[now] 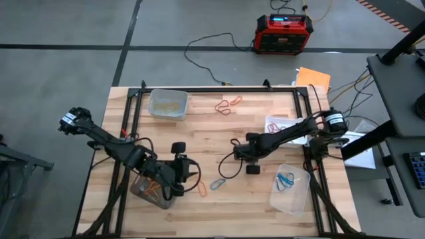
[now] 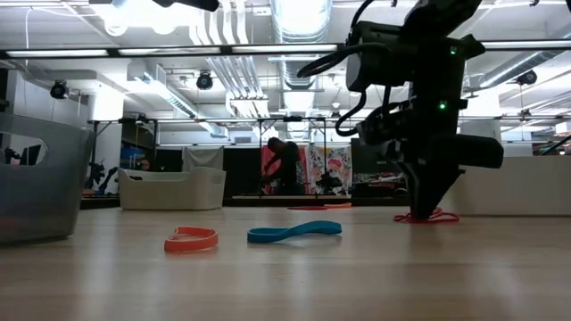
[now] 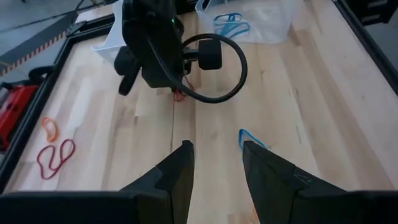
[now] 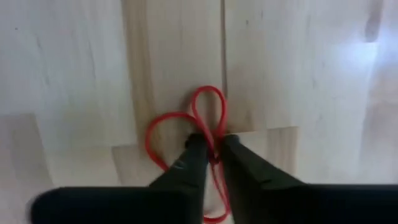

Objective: Sort rubber bands into baskets
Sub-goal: Put the red rubber band into the white bin

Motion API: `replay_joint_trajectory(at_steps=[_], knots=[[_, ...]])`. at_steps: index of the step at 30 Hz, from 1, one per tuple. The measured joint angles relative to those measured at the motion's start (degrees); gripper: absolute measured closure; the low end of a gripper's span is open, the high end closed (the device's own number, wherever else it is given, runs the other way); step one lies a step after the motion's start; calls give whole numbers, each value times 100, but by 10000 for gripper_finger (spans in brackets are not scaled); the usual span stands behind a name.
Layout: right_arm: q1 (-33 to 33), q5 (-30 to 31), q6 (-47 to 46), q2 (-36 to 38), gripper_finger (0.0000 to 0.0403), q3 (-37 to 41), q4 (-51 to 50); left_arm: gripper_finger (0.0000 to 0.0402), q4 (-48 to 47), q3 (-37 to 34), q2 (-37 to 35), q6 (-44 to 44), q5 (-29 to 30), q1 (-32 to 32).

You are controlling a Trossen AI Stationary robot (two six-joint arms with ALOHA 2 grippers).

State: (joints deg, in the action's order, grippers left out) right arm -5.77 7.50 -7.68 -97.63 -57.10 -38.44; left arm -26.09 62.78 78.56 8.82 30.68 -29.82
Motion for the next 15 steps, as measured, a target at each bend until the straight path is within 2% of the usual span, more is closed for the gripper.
replay_joint_trajectory(at_steps=[6, 15], knots=[[3, -1, 386, 474, 392, 17, 254, 279, 59, -23, 5, 219, 26, 0], [-13, -55, 1057, 1403, 393, 17, 1545, 279, 576, -31, 404, 95, 124, 2]])
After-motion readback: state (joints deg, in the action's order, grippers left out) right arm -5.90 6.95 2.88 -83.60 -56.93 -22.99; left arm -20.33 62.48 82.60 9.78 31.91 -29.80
